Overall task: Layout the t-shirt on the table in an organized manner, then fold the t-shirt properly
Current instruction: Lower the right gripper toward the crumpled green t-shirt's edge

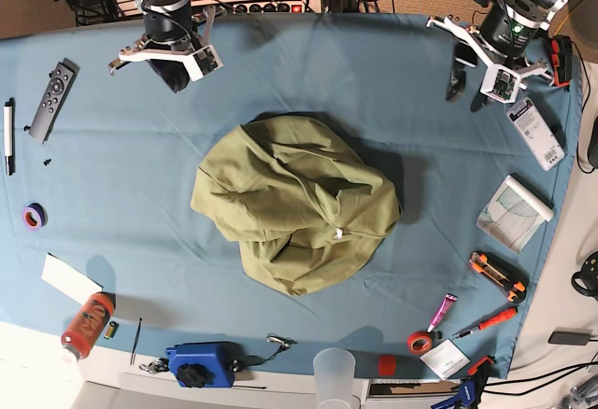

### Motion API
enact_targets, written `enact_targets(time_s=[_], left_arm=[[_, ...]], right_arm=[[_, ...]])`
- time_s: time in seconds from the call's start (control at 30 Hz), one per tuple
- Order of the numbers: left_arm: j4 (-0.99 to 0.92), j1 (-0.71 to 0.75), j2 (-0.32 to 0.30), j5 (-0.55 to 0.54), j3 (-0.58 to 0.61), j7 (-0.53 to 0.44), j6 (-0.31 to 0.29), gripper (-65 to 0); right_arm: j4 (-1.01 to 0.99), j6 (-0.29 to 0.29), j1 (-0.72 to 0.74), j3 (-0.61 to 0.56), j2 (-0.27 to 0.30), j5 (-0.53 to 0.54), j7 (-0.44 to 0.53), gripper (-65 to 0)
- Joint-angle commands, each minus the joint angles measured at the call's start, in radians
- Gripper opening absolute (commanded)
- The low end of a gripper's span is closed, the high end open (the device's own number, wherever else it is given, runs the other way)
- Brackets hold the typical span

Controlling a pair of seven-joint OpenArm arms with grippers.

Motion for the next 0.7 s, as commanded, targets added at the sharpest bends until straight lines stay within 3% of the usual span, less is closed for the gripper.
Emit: enact_targets(time_s=[0.0,0.07,0.2,0.3,0.5,0.67], left_arm=[[0.016,0.002,-0.008,-0.007,-0.003,-0.040,-0.011,-32.4],[0.016,0.002,-0.008,-0.008,-0.003,-0.058,-0.021,-26.5],[0.016,0.000,-0.008,-0.007,-0.003,-0.058,-0.020,-25.3],[0.016,-0.016,-0.008,-0.008,-0.003,-0.058,-0.020,-25.3],[0.016,-0.033,-0.008,-0.007,-0.003,-0.057,-0.020,-25.3],[0.016,-0.033,-0.008,-0.008,-0.003,-0.058,-0.020,-25.3]], right_arm=[[0.018,-0.009,-0.003,0.002,0.005,-0.014,0.008,-48.6],[0.018,-0.009,-0.003,0.002,0.001,-0.014,0.010,-39.7],[0.018,-0.020,0.012,0.002,0.001,-0.002,0.038,-38.7],[0.011,-0.019,0.089,0.002,0.003,0.095,0.031,-38.8],[-0.080,0.108,0.243,0.001,0.003,0.237,0.063,-38.8],[-0.160,0.160,0.315,0.001,0.003,0.269,0.080,-38.8]])
